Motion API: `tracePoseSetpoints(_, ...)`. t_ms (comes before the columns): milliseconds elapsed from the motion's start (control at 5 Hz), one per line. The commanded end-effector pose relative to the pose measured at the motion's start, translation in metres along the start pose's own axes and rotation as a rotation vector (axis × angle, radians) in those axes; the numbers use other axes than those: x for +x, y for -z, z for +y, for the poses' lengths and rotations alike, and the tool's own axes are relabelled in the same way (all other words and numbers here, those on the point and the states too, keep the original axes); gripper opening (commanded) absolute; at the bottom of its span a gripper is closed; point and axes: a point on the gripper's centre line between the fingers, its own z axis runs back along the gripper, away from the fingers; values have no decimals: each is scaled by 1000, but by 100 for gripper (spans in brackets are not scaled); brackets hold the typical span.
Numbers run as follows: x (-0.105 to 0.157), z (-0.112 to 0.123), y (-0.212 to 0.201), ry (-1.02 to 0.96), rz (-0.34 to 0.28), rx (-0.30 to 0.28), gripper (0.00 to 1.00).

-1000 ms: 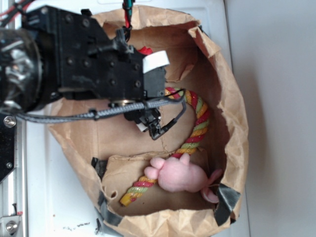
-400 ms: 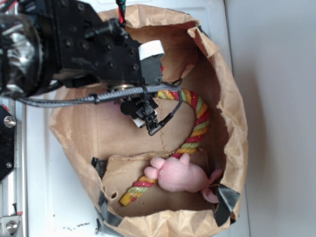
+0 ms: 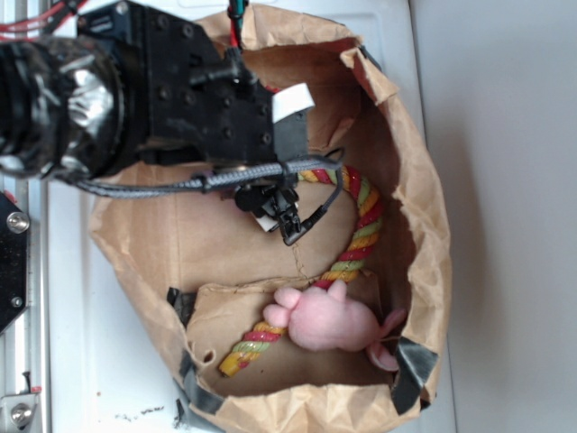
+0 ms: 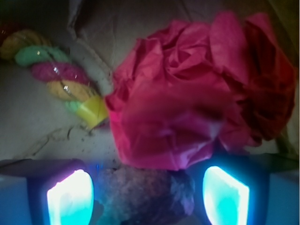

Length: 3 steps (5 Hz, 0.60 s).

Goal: Grab the rock.

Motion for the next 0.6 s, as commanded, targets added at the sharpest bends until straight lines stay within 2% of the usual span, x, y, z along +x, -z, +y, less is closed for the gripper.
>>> tracePoseSetpoints(0, -12, -8, -1, 20, -31, -10, 100)
tracePoseSetpoints(200, -13, -6, -2, 11, -30, -20, 0)
tracePoseSetpoints(400, -10, -4, -10, 7, -25, -40, 0)
